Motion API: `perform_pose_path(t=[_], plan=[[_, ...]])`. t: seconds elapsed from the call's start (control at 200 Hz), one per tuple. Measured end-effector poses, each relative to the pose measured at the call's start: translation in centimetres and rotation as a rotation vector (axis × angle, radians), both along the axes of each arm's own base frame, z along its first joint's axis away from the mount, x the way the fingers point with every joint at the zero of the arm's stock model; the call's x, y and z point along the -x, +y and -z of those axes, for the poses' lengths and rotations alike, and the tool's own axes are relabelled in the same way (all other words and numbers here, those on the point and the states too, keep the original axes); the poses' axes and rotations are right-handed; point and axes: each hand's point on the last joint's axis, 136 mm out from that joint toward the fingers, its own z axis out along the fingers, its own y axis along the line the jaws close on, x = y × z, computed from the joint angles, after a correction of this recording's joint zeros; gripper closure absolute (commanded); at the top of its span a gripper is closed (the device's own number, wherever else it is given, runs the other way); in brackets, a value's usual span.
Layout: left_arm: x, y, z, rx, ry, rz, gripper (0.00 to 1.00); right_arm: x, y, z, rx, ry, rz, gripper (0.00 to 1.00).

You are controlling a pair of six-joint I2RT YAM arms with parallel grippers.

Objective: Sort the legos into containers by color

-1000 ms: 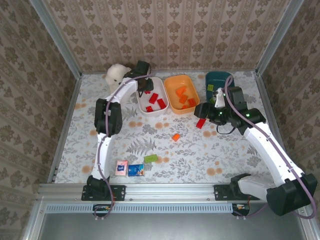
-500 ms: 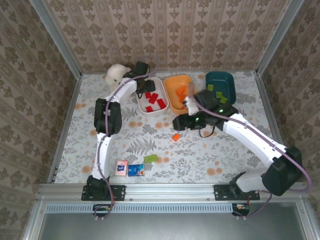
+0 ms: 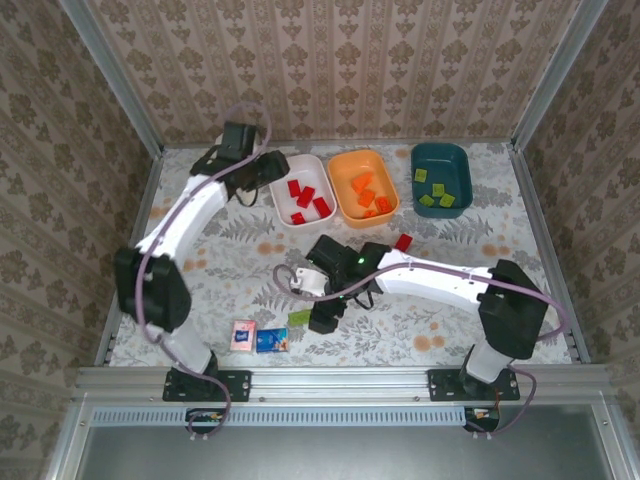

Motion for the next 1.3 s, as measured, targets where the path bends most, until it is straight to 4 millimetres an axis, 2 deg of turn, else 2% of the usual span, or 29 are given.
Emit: perform_pose_path(t=[0.06, 0.265, 0.385, 0.5, 0.615, 0.745, 0.875, 1.09, 1.299], plan=[[2.9, 1.4, 0.0, 0.024, 0.012, -0.032, 0.34, -0.3, 0.4, 1.0, 0.019, -0.041, -0.044, 0.14], [12.7, 5.7, 3.1, 0.064, 0.099, -0.145, 0.34, -0.8, 1.6, 5.0, 0.11, -0.118, -0.129, 0.13], [16.5, 8.0, 2.7, 0.103, 0.083, -0.233, 0.34, -1.3, 2.0, 6.3, 0.147, -0.142, -0.134, 0.13], [18.8, 9.4, 2.1, 0.128, 0.063, -0.294, 0.34, -2.0, 2.7, 6.8, 0.163, -0.165, -0.127, 0.13], [20.5, 10.4, 2.7, 0.124, 0.08, -0.328, 0.34, -2.8, 3.5, 7.3, 0.173, -0.176, -0.109, 0.16], [21.4, 10.8, 3.7, 0.112, 0.117, -0.348, 0.34, -2.9, 3.8, 8.4, 0.202, -0.173, -0.093, 0.22], [21.4, 10.8, 4.0, 0.107, 0.126, -0.349, 0.36, -2.8, 4.1, 8.4, 0.223, -0.163, -0.078, 0.34], [21.2, 10.7, 4.5, 0.098, 0.148, -0.347, 0.4, -2.0, 4.2, 8.6, 0.27, -0.116, -0.052, 0.61], [21.0, 10.3, 4.4, 0.096, 0.142, -0.33, 0.4, -2.3, 4.1, 8.3, 0.275, -0.122, -0.007, 0.68]])
